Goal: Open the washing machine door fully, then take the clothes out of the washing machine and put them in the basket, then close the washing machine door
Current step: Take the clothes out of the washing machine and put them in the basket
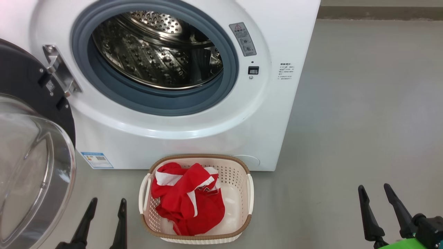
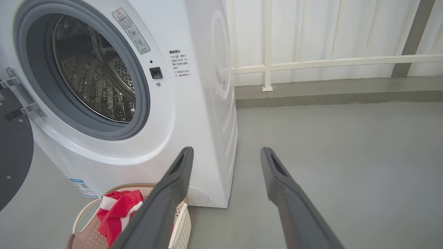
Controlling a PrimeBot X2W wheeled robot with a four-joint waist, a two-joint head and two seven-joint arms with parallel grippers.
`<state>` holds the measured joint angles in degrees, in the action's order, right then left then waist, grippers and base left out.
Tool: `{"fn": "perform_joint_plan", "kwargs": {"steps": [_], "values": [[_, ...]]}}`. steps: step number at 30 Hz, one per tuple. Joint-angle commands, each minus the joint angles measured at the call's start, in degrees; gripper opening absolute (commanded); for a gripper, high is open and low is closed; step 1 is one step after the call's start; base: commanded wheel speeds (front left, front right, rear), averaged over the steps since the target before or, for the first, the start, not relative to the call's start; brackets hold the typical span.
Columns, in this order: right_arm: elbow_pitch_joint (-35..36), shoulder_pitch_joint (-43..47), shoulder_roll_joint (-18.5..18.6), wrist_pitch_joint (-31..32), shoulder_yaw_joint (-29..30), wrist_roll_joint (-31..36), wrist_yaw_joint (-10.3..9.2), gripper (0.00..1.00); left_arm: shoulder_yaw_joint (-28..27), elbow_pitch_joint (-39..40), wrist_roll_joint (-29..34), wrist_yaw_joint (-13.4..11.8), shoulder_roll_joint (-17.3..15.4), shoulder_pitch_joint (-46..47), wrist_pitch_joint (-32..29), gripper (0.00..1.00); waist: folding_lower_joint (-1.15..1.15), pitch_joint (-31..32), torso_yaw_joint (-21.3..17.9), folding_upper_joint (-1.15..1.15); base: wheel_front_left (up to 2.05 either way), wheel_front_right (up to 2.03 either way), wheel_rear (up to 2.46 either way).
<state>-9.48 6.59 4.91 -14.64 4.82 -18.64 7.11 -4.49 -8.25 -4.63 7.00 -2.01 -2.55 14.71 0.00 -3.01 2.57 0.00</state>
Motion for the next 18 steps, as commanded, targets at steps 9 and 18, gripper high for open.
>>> {"fn": "perform_joint_plan", "kwargs": {"steps": [9, 18], "values": [[1.9, 1.1, 0.8, -0.4, -0.2, -0.8, 0.37, 1.00, -2.2, 3.0, -0.9, -0.6, -0.9, -1.1, 0.3, 1.00, 0.00, 0.6, 0.1, 0.00, 0.00, 0.00, 0.00], [2.1, 0.7, 0.6, -0.4, 0.2, -0.6, 0.37, 1.00, -1.5, 2.7, -1.1, -0.4, -0.9, -0.4, 0.3, 1.00, 0.00, 0.1, 0.2, 0.00, 0.00, 0.00, 0.00]]}}
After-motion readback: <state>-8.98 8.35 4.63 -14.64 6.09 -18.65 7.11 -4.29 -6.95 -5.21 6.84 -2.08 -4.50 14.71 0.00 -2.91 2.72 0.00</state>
